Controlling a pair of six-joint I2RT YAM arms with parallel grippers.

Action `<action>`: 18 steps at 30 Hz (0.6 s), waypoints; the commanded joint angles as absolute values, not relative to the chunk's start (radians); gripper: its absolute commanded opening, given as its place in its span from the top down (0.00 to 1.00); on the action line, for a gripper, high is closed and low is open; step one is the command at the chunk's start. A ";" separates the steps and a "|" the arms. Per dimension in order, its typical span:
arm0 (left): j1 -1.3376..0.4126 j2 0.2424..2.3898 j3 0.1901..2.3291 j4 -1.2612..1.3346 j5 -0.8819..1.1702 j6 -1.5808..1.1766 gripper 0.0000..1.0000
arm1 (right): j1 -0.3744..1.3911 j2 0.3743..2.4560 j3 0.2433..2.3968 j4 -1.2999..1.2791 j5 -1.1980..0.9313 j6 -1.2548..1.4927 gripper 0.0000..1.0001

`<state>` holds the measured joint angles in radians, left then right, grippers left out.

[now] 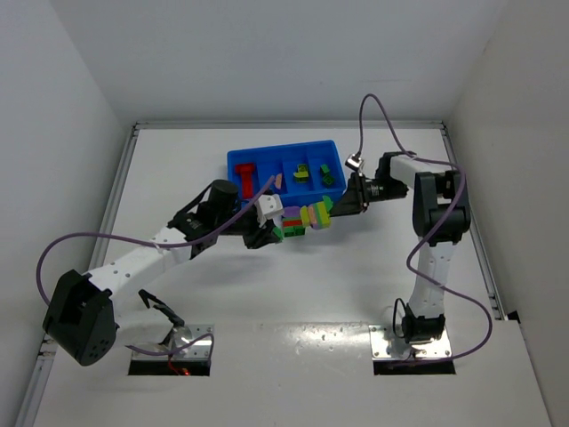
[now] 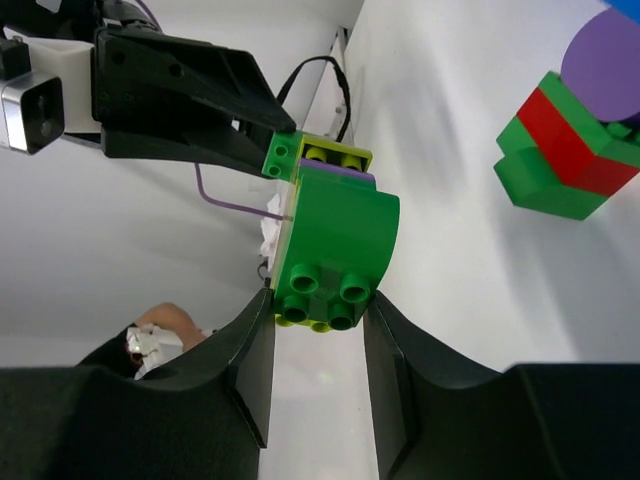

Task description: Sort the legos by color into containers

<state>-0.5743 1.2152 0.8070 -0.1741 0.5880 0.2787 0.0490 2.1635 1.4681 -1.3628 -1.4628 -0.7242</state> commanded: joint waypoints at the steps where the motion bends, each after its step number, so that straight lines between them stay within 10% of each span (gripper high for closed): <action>1: -0.572 1.181 0.804 -0.149 0.614 0.270 1.00 | 0.064 2.112 1.445 -1.399 -1.566 -0.781 0.99; 18: -0.479 1.566 1.320 -0.098 0.458 0.006 1.00 | 0.055 1.902 1.223 -1.399 -1.482 -0.844 0.99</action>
